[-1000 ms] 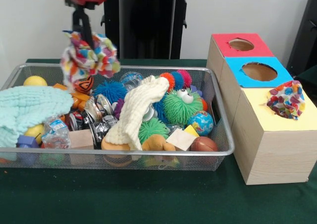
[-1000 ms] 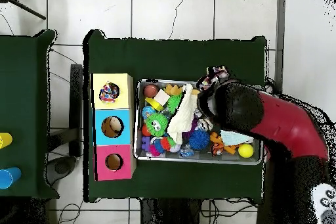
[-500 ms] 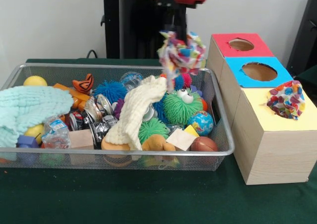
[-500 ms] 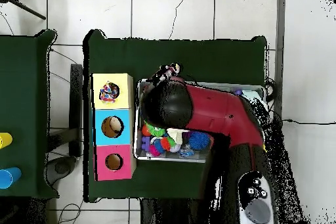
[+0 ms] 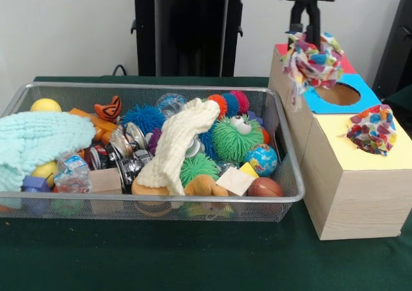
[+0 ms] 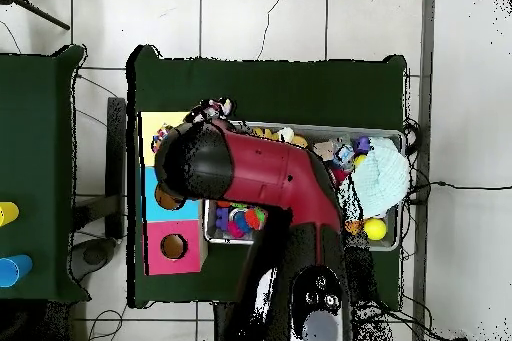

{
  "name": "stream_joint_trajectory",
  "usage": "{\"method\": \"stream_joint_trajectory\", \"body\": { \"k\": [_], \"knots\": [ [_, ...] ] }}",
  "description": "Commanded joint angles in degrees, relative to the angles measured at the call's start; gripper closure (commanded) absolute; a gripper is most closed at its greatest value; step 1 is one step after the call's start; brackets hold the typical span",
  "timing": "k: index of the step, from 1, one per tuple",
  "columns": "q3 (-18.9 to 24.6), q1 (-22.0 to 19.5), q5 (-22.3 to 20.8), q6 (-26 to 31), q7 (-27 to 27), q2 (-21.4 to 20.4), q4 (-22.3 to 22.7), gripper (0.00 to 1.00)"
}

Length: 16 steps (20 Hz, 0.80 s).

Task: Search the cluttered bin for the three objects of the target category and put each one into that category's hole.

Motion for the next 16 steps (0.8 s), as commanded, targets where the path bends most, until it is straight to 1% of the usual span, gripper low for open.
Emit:
{"method": "stream_joint_trajectory", "body": {
  "k": [1,3,8,11,12,14,16],
  "knots": [
    [-7.4,6.0,5.6,8.4,27.8,5.9,-1.9,1.00],
    [-9.4,8.3,6.0,9.7,29.3,7.9,-4.3,1.00],
    [-11.8,11.0,6.6,11.5,31.6,12.0,-9.1,1.00],
    [-13.9,12.8,6.6,14.7,34.6,15.1,-14.1,1.00],
    [-14.2,13.2,6.6,15.4,35.1,15.7,-15.0,1.00],
    [-14.1,13.3,7.4,14.7,35.5,16.6,-15.4,1.00],
    [-13.7,13.4,8.4,13.3,36.1,17.1,-14.9,1.00]
  ]
}}
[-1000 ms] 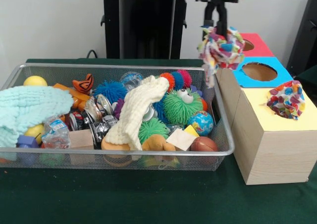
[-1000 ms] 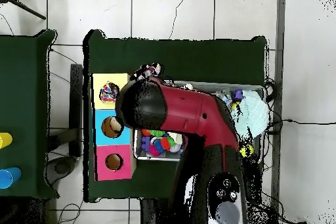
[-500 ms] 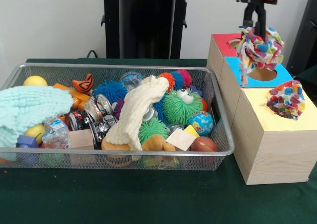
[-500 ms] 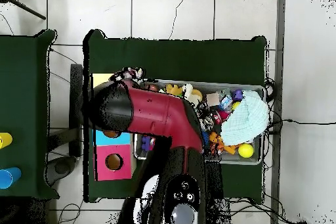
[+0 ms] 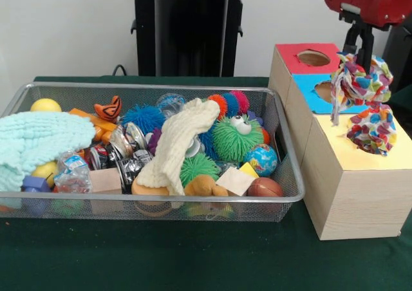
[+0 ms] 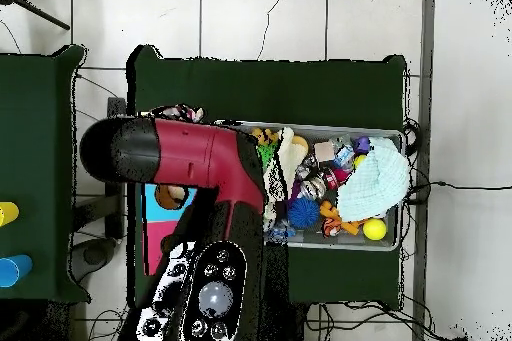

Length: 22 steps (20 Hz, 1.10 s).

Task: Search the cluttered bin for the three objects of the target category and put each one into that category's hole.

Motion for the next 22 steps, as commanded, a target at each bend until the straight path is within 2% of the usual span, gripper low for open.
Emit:
{"method": "stream_joint_trajectory", "body": {
  "k": [1,7,12,15,22],
  "knots": [
    [-1.2,-0.5,4.3,3.7,18.2,6.6,-3.3,1.00],
    [-0.1,0.2,8.1,1.1,19.0,6.6,0.1,1.00],
    [-1.5,2.0,10.8,4.6,21.4,6.5,1.8,1.00],
    [-2.3,3.0,12.3,4.4,22.0,6.0,3.9,1.00],
    [-5.5,4.7,13.5,5.9,23.7,8.6,2.1,1.00]
  ]
}}
